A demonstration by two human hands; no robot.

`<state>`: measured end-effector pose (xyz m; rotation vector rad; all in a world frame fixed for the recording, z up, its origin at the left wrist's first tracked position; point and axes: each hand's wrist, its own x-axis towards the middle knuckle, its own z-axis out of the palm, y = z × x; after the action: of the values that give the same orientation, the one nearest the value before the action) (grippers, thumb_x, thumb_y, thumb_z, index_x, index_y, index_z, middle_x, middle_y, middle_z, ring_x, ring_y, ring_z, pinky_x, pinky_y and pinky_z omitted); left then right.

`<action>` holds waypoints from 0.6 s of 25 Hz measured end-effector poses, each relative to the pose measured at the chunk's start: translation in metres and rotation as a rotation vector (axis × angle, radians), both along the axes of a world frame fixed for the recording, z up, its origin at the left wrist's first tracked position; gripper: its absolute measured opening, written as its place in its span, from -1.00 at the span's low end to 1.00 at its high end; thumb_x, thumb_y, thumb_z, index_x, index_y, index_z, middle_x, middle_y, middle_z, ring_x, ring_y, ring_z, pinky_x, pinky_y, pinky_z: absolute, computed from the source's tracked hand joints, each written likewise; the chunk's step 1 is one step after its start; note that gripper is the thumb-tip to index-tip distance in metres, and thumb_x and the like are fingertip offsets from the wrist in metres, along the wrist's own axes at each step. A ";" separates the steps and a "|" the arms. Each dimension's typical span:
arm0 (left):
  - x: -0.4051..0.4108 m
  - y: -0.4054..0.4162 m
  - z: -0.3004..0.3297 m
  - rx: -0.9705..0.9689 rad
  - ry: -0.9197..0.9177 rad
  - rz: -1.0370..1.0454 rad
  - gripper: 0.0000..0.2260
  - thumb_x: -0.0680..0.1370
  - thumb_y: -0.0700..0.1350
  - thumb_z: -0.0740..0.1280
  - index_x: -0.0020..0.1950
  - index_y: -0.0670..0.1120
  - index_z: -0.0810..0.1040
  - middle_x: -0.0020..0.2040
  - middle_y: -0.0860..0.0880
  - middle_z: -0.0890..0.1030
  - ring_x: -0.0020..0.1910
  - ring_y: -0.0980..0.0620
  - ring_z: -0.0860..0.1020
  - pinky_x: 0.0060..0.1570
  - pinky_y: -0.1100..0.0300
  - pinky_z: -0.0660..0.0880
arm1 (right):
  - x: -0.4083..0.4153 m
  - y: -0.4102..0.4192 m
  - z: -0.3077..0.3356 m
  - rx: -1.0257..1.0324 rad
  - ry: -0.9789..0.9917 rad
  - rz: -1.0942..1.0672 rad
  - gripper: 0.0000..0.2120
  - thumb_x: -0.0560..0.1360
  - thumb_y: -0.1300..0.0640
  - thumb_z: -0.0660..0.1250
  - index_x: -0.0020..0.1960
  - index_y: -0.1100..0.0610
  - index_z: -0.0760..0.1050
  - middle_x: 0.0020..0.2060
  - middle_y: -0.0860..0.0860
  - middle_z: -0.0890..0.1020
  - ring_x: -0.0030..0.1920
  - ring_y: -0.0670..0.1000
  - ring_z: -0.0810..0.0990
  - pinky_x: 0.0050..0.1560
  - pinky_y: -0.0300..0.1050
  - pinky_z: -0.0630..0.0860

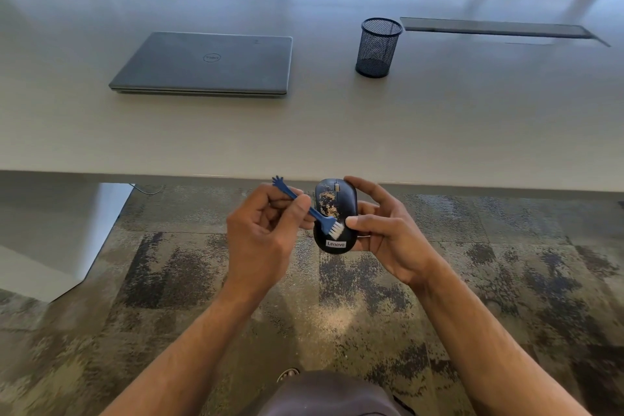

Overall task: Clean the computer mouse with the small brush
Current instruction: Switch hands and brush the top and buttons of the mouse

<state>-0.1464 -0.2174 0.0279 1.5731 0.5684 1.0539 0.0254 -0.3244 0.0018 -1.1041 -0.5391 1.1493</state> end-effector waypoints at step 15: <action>0.010 0.005 0.003 0.035 0.019 0.028 -0.95 0.58 -0.18 0.41 -0.03 -0.03 0.60 -0.20 0.04 0.70 -0.32 0.07 0.69 -0.28 0.26 0.61 | -0.002 -0.001 -0.005 -0.026 -0.017 0.009 -0.36 0.36 0.37 0.42 0.40 0.06 0.43 0.05 0.23 0.67 -0.03 0.20 0.70 -0.14 0.07 0.68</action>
<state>-0.1363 -0.2129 0.0305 1.6116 0.5894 1.0757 0.0231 -0.3253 -0.0029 -1.1358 -0.5445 1.1585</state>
